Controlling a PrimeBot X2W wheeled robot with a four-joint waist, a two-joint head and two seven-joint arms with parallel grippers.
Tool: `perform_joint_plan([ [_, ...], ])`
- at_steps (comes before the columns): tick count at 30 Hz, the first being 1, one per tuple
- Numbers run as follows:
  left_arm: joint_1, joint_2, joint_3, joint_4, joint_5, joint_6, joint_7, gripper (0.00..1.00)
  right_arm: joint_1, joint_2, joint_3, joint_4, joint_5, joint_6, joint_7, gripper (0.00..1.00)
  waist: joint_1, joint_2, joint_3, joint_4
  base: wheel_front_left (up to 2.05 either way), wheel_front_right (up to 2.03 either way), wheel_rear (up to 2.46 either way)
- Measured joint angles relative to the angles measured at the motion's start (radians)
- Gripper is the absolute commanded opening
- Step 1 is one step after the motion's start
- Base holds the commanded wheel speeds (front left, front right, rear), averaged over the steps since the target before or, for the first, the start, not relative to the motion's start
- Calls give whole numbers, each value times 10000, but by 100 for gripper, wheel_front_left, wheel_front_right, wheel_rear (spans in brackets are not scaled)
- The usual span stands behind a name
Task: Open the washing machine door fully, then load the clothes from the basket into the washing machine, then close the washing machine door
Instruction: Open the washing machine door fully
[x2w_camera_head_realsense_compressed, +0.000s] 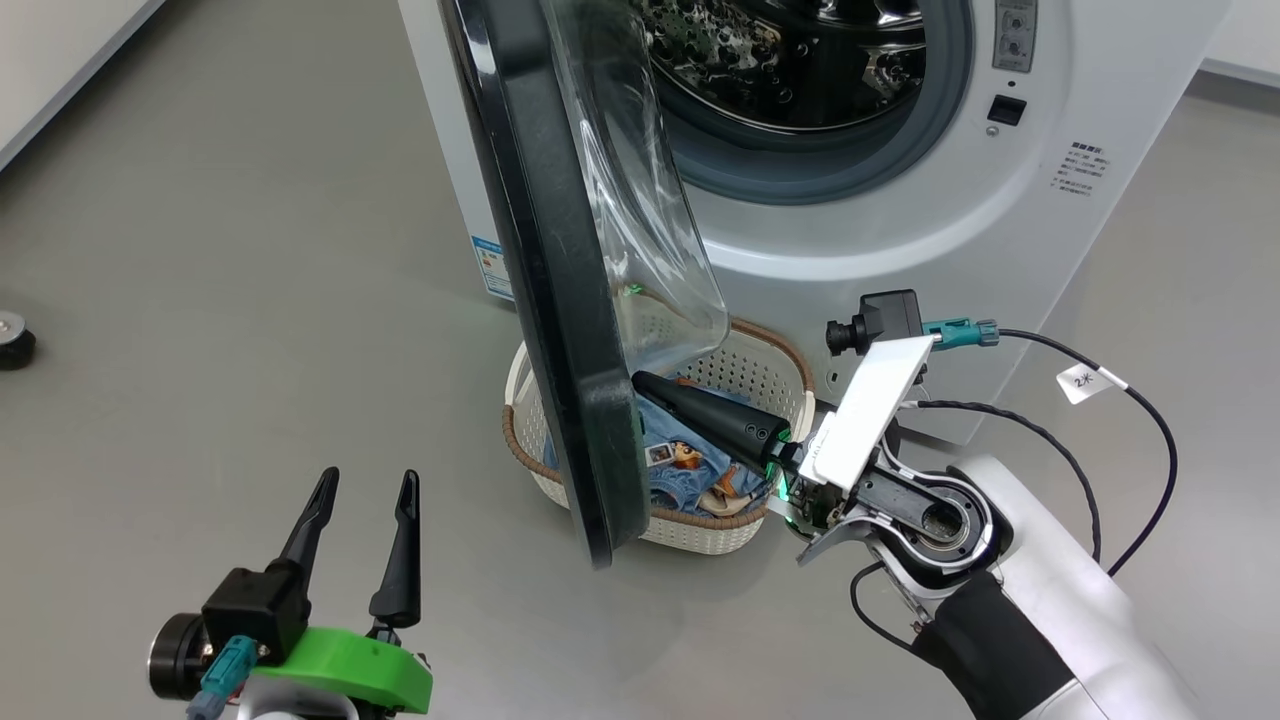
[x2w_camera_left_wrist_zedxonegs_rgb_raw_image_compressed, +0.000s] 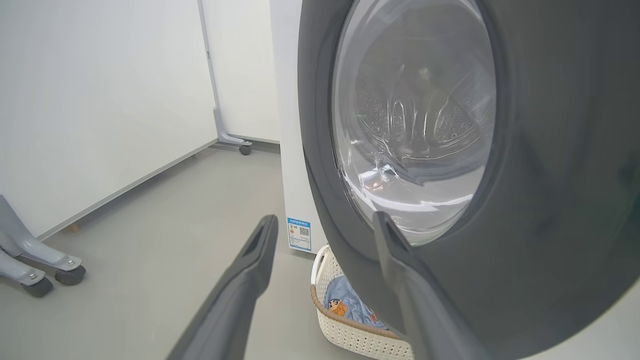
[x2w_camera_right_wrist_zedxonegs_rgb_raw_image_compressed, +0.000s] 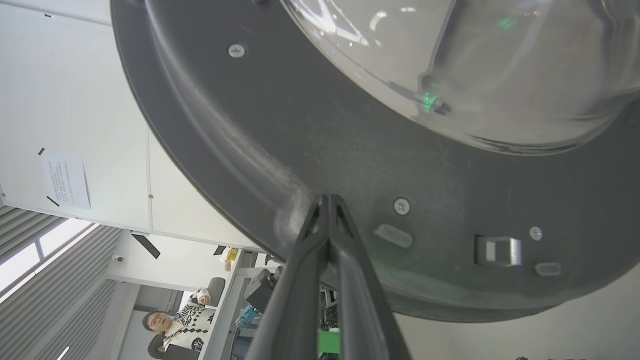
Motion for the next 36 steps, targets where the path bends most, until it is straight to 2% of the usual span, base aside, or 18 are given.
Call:
perform_joint_plan([
  [12,55,0,65,-81,-88,0,0,100,-13,-36,934,-155,280,0,-1032,0,0,0,-45,203,0,0,0],
  [25,55,4,-349,-77,-140,0,0,100,-55,-50,1584,-10,464,0,-2117,0,0,0,-135,643,0,0,0],
  [36,213,6,215,-178,-178,0,0,100,-314,-38,1990,-8,604,0,-2462,0,0,0,-175,640,0,0,0],
])
